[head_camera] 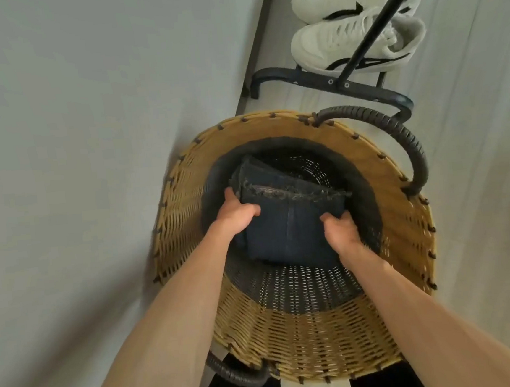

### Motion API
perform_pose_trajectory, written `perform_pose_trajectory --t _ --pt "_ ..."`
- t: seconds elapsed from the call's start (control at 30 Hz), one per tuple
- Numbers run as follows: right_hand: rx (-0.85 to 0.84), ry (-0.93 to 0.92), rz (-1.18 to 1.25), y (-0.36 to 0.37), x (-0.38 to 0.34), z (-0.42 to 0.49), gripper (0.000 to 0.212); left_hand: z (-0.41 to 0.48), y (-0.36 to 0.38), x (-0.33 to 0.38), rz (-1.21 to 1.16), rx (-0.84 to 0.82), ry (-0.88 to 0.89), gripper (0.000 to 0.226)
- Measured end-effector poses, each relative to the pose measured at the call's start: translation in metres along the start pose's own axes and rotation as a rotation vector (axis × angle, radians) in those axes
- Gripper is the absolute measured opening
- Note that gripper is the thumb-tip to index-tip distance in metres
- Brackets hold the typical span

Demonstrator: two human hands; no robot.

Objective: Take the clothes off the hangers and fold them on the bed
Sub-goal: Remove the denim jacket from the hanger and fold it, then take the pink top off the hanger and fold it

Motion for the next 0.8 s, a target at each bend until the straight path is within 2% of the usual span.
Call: perform_pose_trajectory --t 0.07,0.13,0.23,0.33,0.43,0.63,0.8 --pt "-0.019 -0.004 -0.073 0.004 0.001 0.010 0.073 0.014 -0.005 0.003 0.000 0.015 0.014 0.097" --pt "-0.004 0.032 -0.166 -0.003 0.011 0.006 0.076 0.013 -0.008 0.001 0.023 0.008 0.015 0.094" --pt "0.023 0.022 -0.275 -0.020 0.010 -0.027 0.068 -0.016 -0.026 0.004 0.045 0.040 0.067 0.067" --pt "-0.007 -0.016 -0.351 -0.033 -0.005 -0.075 0.062 -0.060 -0.033 0.016 0.183 -0.019 0.114 0.044" --pt "-0.053 -0.131 -0.437 -0.051 -0.041 -0.138 0.058 -0.124 -0.041 0.051 0.333 -0.060 0.217 0.039" --pt "-0.097 -0.427 -0.713 -0.113 -0.139 -0.287 0.042 -0.285 -0.051 0.156 0.651 -0.036 0.497 0.034" --pt "0.061 -0.614 -0.851 -0.222 -0.224 -0.428 0.039 -0.454 -0.067 0.262 0.801 0.138 0.738 0.030"
Point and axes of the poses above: each hand's wrist, its own z-axis towards the middle knuckle, its own y-axis out of the palm, x = y × z, the point moved 9 cm from there along z, towards the middle knuckle, and after that the axes turned 1 degree about -z, right-handed, at the moved point
